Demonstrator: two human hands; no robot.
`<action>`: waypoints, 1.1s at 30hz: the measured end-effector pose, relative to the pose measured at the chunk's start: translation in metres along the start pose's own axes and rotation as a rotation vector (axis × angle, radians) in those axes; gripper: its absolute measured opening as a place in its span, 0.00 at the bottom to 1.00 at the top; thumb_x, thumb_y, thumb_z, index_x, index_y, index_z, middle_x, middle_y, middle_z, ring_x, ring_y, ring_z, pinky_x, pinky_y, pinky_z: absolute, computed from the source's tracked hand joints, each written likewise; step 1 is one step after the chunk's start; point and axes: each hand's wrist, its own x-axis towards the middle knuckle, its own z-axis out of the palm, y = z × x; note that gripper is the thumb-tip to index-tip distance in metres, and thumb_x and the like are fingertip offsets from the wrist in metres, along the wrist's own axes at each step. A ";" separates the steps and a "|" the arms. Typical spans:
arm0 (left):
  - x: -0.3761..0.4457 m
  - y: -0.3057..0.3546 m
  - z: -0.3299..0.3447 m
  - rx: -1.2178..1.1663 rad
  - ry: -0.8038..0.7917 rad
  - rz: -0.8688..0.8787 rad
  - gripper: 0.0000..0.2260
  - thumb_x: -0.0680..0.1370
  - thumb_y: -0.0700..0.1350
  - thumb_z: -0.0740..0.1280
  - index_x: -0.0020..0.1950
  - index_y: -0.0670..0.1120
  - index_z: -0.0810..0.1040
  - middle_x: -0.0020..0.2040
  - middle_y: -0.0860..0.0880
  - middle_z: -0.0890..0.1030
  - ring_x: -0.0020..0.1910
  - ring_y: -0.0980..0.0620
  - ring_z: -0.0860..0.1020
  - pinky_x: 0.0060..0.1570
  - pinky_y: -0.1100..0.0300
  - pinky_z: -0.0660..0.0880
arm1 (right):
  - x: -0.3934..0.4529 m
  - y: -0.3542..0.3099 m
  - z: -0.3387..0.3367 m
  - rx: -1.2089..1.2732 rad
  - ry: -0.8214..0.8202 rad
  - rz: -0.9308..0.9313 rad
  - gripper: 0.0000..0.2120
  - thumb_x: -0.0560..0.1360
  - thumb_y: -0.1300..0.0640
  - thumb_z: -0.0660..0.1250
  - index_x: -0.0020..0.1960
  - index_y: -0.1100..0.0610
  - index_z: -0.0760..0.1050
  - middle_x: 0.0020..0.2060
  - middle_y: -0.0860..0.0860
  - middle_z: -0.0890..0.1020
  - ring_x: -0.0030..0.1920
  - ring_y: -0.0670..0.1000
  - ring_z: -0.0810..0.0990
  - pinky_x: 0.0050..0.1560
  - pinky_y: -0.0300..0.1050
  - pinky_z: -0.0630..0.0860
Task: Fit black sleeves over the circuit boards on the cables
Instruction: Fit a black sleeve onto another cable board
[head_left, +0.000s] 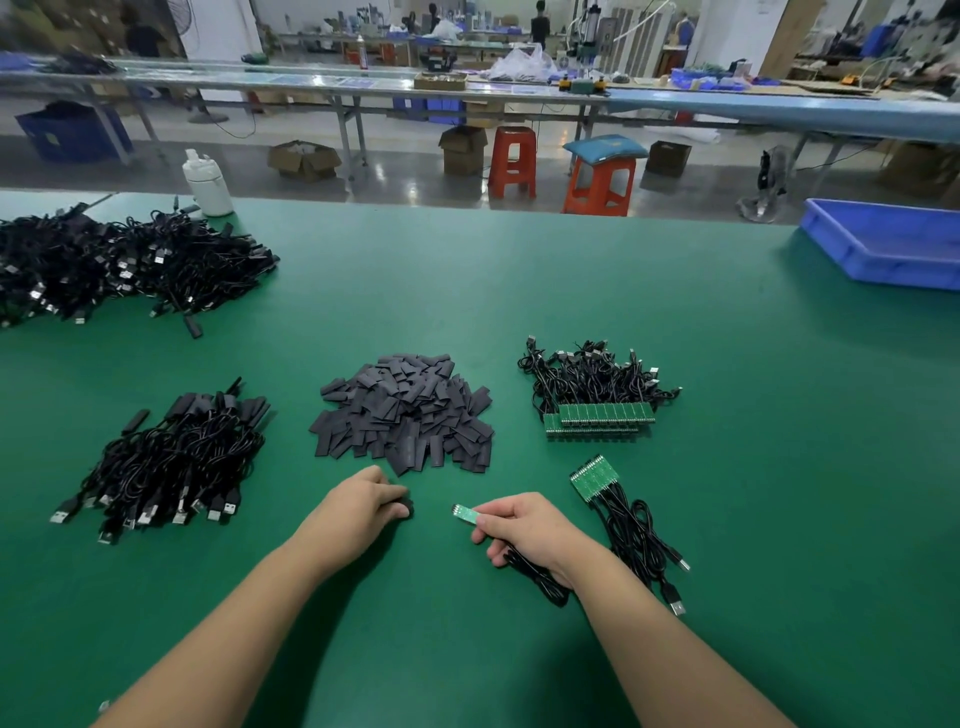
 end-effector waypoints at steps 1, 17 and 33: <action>-0.001 0.000 0.000 0.024 -0.008 0.000 0.16 0.81 0.52 0.64 0.68 0.50 0.77 0.50 0.53 0.72 0.49 0.53 0.74 0.53 0.60 0.72 | 0.000 0.000 0.000 -0.001 -0.001 -0.002 0.11 0.80 0.61 0.66 0.61 0.60 0.80 0.41 0.50 0.85 0.33 0.46 0.79 0.39 0.38 0.79; -0.007 0.021 0.011 -0.164 0.134 0.200 0.10 0.79 0.48 0.69 0.58 0.49 0.84 0.52 0.54 0.84 0.50 0.55 0.81 0.55 0.61 0.75 | 0.001 0.004 0.001 0.001 -0.026 -0.026 0.07 0.81 0.56 0.66 0.53 0.57 0.81 0.39 0.50 0.86 0.29 0.47 0.77 0.32 0.38 0.76; -0.019 0.034 0.023 -0.353 0.226 0.071 0.09 0.74 0.47 0.75 0.54 0.52 0.85 0.44 0.59 0.84 0.44 0.63 0.79 0.47 0.74 0.71 | 0.002 0.008 -0.001 -0.003 -0.019 -0.038 0.07 0.81 0.56 0.66 0.52 0.56 0.82 0.41 0.52 0.86 0.30 0.47 0.78 0.34 0.39 0.77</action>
